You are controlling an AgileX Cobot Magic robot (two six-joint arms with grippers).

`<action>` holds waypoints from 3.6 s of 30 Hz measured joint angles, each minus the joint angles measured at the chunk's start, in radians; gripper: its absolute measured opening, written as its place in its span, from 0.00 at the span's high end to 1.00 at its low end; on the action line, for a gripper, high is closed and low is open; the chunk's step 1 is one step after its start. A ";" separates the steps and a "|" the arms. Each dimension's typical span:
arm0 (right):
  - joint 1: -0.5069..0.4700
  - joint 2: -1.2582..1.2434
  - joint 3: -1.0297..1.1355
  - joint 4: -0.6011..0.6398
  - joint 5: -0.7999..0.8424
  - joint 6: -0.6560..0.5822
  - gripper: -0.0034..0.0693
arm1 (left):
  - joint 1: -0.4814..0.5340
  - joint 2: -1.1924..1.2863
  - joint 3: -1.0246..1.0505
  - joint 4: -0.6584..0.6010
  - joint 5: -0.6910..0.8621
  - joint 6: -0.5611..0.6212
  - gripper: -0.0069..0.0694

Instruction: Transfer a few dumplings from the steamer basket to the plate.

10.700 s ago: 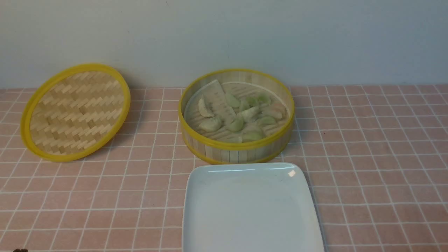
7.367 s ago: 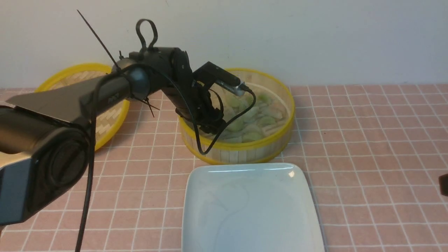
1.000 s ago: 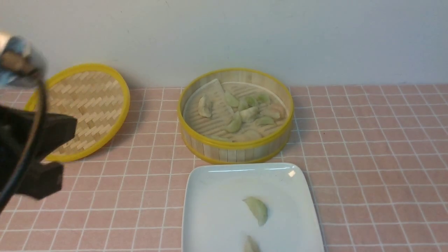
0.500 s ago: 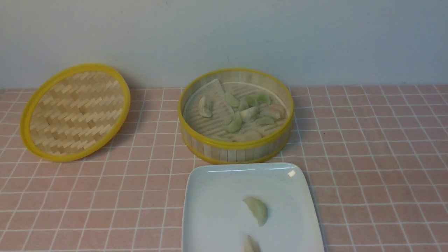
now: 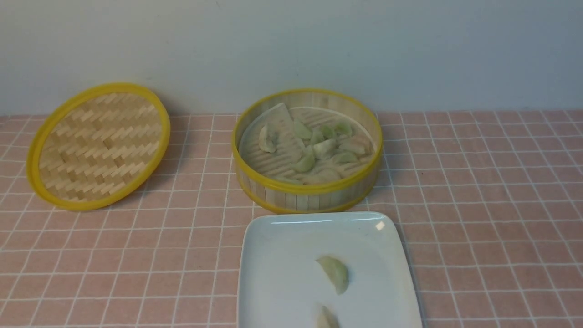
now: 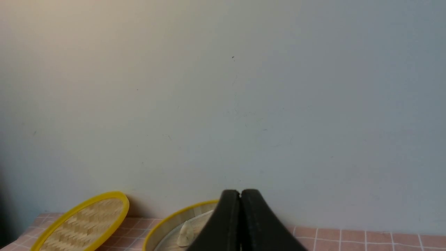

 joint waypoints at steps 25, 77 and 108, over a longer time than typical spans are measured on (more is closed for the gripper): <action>0.000 0.000 0.000 0.000 0.001 -0.004 0.97 | 0.286 -0.049 0.503 -0.165 -0.220 0.164 0.92; -0.477 -0.001 0.397 0.706 -0.248 -0.811 0.97 | 0.271 -0.049 0.503 -0.163 -0.220 0.164 0.92; -0.558 -0.001 0.445 0.707 -0.136 -0.811 0.97 | 0.271 -0.049 0.503 -0.163 -0.220 0.164 0.92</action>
